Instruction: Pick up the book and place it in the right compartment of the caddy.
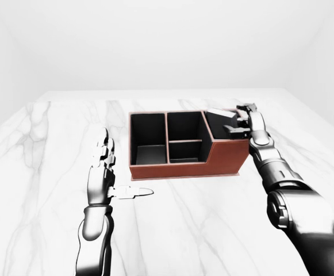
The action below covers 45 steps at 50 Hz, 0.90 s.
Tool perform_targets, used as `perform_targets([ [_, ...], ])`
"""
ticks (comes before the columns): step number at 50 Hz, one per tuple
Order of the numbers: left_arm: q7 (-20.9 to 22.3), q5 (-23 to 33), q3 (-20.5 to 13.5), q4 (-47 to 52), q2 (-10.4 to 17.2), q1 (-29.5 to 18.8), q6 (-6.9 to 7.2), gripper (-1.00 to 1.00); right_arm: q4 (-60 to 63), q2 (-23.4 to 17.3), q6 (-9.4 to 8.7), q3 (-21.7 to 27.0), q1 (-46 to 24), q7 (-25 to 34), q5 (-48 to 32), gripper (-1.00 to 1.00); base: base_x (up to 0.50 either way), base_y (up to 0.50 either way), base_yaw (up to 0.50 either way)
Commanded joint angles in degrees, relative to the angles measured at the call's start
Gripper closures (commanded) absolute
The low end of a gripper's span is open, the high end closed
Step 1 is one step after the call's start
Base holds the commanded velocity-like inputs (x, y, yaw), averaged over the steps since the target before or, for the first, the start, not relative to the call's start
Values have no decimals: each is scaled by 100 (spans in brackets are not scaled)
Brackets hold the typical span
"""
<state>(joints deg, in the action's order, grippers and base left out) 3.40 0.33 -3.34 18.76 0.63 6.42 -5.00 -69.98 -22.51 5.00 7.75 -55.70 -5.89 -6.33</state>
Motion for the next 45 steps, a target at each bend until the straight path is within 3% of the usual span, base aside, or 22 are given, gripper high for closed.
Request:
perform_targets([
  [1, 68, -31, 22, -26, -2, 52, 0, -100, -168, 48, 0, 199, -60, 88, 114, -100, 0, 0, 0],
  [34, 60, -17, 30, -31, -3, 31, 0, -100, 205, -18, 0, 182, -243, 167, 207, -100, 0, 0, 0],
  [45, 59, -15, 30, -38, -3, 36, 0, -100, 2940, -161, 0, 252, -227, 238, 540, -100, 0, 0, 0],
])
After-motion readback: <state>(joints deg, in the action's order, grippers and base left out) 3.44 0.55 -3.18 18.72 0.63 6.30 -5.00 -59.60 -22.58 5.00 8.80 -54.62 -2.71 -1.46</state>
